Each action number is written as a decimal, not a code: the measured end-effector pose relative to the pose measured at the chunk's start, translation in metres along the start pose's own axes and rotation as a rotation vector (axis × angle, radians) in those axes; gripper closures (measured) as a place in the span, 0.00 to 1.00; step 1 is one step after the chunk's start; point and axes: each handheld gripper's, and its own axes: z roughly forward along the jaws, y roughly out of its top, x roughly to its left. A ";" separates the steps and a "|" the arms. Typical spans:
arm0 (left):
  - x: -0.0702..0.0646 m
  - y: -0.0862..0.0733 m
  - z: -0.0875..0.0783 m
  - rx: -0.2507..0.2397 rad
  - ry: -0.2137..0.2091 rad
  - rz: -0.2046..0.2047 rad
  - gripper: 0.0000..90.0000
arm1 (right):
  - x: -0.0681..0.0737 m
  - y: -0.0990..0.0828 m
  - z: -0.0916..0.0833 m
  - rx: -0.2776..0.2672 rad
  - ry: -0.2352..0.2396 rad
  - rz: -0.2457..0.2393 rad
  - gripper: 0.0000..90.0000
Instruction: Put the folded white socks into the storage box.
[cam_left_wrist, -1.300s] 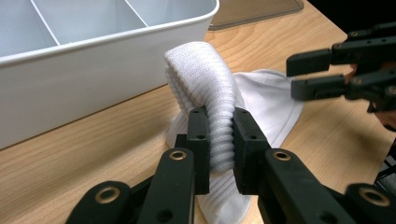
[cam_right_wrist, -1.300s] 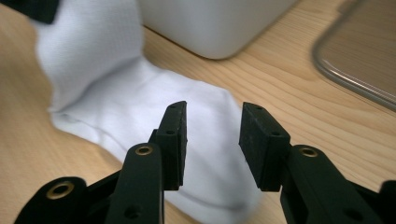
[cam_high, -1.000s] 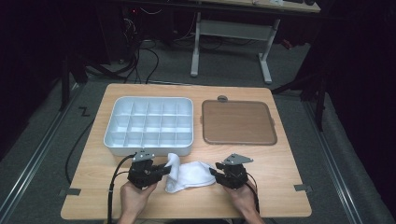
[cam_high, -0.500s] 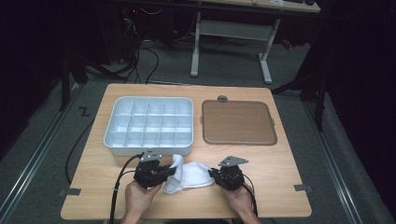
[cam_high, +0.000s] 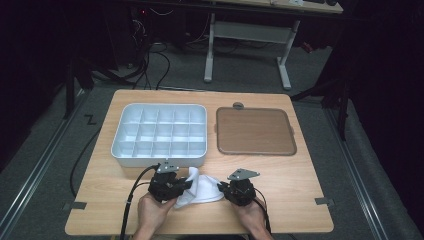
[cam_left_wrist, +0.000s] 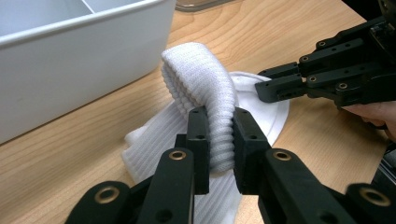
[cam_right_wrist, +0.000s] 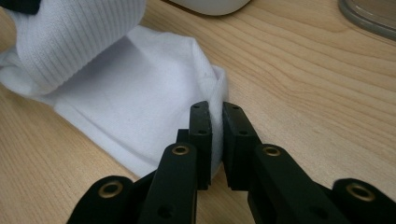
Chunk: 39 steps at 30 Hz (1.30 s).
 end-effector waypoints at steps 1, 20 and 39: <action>0.000 -0.001 0.001 0.004 0.000 0.007 0.88 | 0.001 0.000 0.000 -0.002 0.002 -0.002 0.93; -0.007 -0.013 0.020 0.047 0.025 0.047 0.86 | 0.002 0.000 0.003 -0.003 0.009 0.004 0.93; -0.007 -0.020 0.027 0.062 0.022 0.059 0.80 | 0.001 0.000 0.003 -0.002 0.010 0.002 0.93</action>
